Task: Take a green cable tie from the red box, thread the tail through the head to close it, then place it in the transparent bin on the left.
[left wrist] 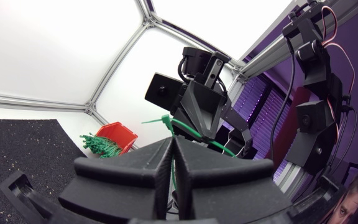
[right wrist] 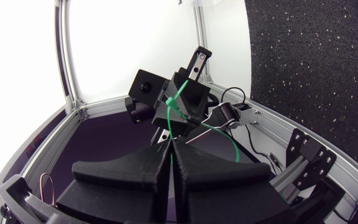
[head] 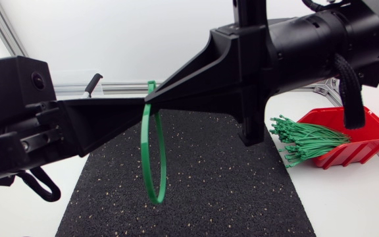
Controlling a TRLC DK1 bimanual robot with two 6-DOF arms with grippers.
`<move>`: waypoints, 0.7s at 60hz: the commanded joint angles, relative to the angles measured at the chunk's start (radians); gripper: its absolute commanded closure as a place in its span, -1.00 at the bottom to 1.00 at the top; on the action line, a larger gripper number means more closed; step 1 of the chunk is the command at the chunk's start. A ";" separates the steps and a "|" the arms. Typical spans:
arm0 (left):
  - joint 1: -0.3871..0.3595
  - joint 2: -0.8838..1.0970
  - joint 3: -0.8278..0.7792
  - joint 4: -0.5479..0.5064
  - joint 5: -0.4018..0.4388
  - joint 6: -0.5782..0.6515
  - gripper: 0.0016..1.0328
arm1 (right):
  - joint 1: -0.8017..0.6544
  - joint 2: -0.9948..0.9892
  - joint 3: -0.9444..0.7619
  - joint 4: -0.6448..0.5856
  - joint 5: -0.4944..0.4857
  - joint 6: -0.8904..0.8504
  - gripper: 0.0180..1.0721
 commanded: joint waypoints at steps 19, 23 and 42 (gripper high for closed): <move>-0.045 -0.016 -0.020 -0.003 -0.021 0.072 0.93 | -0.026 0.000 0.006 -0.028 0.018 0.034 0.89; -0.046 -0.019 -0.020 -0.006 -0.021 0.074 0.93 | -0.035 -0.006 0.009 -0.030 0.018 0.040 0.89; -0.080 -0.041 -0.019 -0.035 -0.063 0.107 0.93 | -0.070 0.007 0.009 -0.030 0.019 0.058 0.89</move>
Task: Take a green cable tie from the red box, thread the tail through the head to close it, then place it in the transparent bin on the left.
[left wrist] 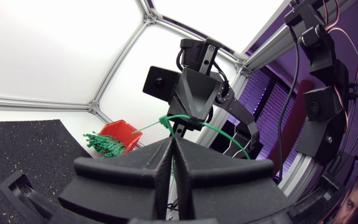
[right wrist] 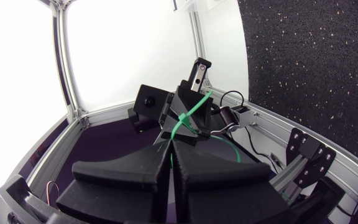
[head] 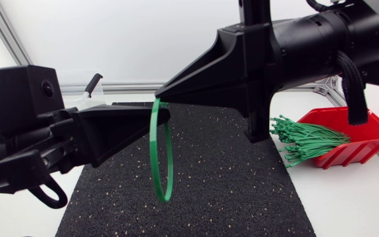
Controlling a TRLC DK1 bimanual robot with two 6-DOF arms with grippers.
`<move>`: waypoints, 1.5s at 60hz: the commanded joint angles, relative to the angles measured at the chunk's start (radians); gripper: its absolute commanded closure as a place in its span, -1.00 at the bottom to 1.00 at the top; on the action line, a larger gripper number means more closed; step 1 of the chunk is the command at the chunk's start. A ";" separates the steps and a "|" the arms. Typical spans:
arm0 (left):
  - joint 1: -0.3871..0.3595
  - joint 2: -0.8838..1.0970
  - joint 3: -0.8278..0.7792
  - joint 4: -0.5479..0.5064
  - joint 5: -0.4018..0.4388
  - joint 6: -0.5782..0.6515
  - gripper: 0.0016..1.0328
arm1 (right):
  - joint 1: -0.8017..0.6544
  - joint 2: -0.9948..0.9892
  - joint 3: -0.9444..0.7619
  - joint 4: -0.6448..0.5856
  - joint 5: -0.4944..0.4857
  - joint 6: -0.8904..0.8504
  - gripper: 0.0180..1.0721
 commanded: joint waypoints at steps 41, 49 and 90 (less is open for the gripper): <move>-0.016 -0.032 0.009 0.000 -0.029 0.058 0.93 | 0.005 0.019 -0.033 -0.001 0.020 0.032 0.89; -0.016 -0.025 0.020 0.000 -0.035 0.059 0.93 | -0.005 0.040 -0.045 0.010 0.023 0.030 0.89; 0.013 -0.002 0.012 0.000 -0.044 0.067 0.93 | -0.003 -0.078 -0.060 0.051 0.023 0.030 0.52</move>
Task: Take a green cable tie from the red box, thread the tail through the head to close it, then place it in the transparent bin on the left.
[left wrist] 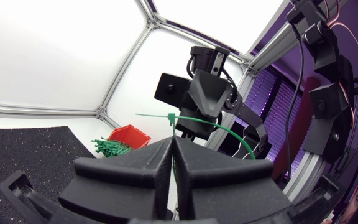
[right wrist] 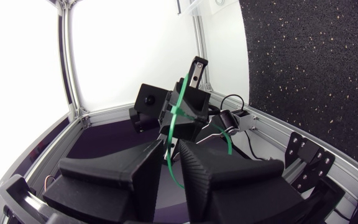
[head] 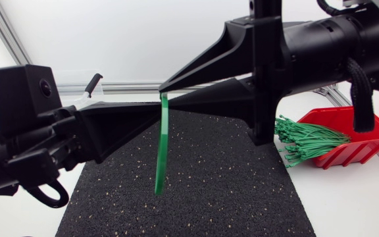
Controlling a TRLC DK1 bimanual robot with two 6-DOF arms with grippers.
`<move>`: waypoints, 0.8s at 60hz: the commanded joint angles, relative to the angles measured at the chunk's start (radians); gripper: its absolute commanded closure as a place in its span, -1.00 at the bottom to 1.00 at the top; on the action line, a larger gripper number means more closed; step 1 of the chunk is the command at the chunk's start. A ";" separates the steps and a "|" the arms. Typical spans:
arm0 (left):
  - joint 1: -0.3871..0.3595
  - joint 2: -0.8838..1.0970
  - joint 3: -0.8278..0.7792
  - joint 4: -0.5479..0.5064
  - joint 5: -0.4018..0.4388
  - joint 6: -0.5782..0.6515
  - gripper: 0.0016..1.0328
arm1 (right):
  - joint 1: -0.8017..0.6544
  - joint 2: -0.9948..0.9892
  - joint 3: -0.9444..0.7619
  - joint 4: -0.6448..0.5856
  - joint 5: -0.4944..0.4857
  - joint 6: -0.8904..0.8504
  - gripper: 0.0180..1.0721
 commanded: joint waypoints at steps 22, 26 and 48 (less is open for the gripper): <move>0.025 -0.019 0.015 0.014 0.011 0.012 0.93 | -0.088 -0.029 -0.053 0.029 0.006 0.022 0.54; 0.014 -0.026 0.017 0.008 0.011 0.012 0.93 | -0.092 -0.009 -0.057 0.043 0.006 0.022 0.54; -0.021 -0.014 0.013 0.014 0.020 0.023 0.93 | -0.072 0.066 -0.031 0.077 0.006 0.025 0.40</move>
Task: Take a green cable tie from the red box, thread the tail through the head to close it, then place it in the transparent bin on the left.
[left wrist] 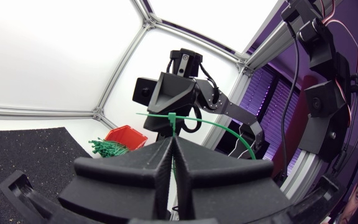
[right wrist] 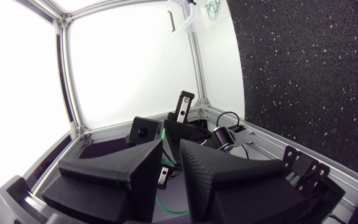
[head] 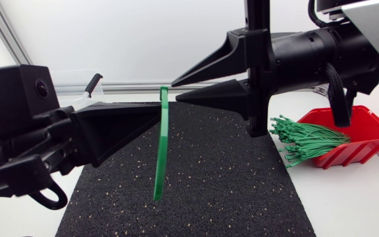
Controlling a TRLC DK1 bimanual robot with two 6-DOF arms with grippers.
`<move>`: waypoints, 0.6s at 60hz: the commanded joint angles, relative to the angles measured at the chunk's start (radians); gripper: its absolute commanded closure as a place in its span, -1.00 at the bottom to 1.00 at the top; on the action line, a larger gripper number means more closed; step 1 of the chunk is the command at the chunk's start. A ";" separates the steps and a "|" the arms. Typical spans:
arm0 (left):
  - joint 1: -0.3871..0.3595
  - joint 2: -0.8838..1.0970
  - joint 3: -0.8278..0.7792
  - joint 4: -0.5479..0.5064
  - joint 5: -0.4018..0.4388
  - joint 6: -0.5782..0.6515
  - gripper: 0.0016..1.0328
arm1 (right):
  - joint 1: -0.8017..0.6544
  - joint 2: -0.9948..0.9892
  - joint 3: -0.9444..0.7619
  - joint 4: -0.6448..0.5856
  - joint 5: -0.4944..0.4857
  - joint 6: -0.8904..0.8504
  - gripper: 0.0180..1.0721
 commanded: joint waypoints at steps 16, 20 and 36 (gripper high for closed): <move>-0.003 0.007 0.010 0.018 0.030 0.019 0.93 | 0.036 0.042 0.031 0.019 0.003 0.028 0.40; -0.003 0.013 0.012 0.021 0.030 0.019 0.93 | 0.041 0.042 0.038 0.019 0.005 0.028 0.40; 0.009 0.019 0.008 0.021 0.031 0.018 0.93 | 0.011 0.043 0.042 0.020 0.005 0.026 0.40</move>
